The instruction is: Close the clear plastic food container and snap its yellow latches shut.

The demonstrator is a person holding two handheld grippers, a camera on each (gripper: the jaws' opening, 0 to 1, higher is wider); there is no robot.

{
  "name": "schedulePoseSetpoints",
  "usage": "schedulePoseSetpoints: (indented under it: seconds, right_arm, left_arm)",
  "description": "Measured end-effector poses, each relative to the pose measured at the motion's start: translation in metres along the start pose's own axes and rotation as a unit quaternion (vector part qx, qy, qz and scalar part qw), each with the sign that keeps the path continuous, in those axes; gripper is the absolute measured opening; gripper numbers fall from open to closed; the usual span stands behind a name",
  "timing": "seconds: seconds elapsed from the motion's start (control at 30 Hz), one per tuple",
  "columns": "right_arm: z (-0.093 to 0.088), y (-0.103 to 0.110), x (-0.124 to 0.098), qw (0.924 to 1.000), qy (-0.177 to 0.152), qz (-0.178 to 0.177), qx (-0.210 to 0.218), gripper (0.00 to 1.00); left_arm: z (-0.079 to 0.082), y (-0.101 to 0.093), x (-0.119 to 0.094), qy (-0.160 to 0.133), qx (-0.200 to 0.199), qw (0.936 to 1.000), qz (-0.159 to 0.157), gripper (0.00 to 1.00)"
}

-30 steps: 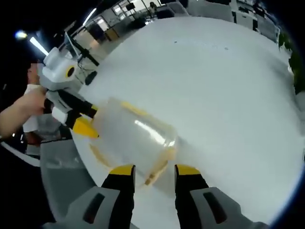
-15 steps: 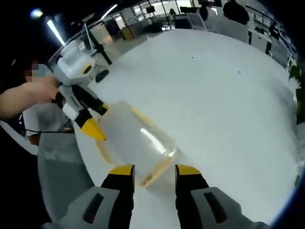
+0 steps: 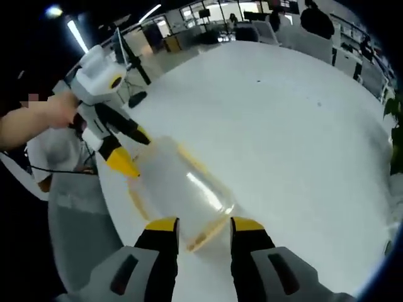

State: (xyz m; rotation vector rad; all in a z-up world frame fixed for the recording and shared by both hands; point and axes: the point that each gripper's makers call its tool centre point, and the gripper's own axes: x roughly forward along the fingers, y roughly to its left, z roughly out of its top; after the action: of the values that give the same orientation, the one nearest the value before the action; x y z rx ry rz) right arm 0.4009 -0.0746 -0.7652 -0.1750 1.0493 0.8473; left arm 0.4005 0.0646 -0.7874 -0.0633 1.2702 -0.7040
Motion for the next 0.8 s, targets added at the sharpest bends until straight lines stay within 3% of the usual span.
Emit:
schedulePoseSetpoints:
  seconds: [0.17,0.4,0.57,0.63,0.67,0.73,0.8]
  right_arm:
    - [0.006,0.007,0.001,0.9997,-0.001,0.006,-0.022,0.31]
    - [0.007,0.014,0.005,0.9990,0.005,0.014,-0.043,0.31]
    - [0.009,0.016,0.006,0.9982,0.008,0.016,-0.057,0.31]
    - [0.010,0.018,0.006,0.9977,0.010,0.017,-0.065,0.32]
    - [0.010,0.018,0.006,0.9973,0.011,0.019,-0.070,0.32]
    - [0.011,0.019,0.006,0.9962,0.013,0.021,-0.083,0.34]
    - [0.010,0.023,0.005,0.9951,0.016,0.030,-0.093,0.33]
  left_arm:
    - [0.006,0.001,-0.007,-0.003,0.049,0.9988,0.009,0.61]
    - [0.008,-0.006,-0.010,0.004,0.128,0.9917,0.015,0.56]
    - [0.009,-0.009,-0.008,0.013,0.182,0.9831,0.021,0.57]
    - [0.011,-0.014,-0.007,0.010,0.220,0.9753,0.012,0.57]
    - [0.010,-0.014,-0.007,0.013,0.218,0.9756,0.016,0.58]
    - [0.011,-0.018,-0.007,0.016,0.256,0.9666,0.006,0.58]
    - [0.012,-0.019,-0.008,0.017,0.261,0.9652,0.014,0.59]
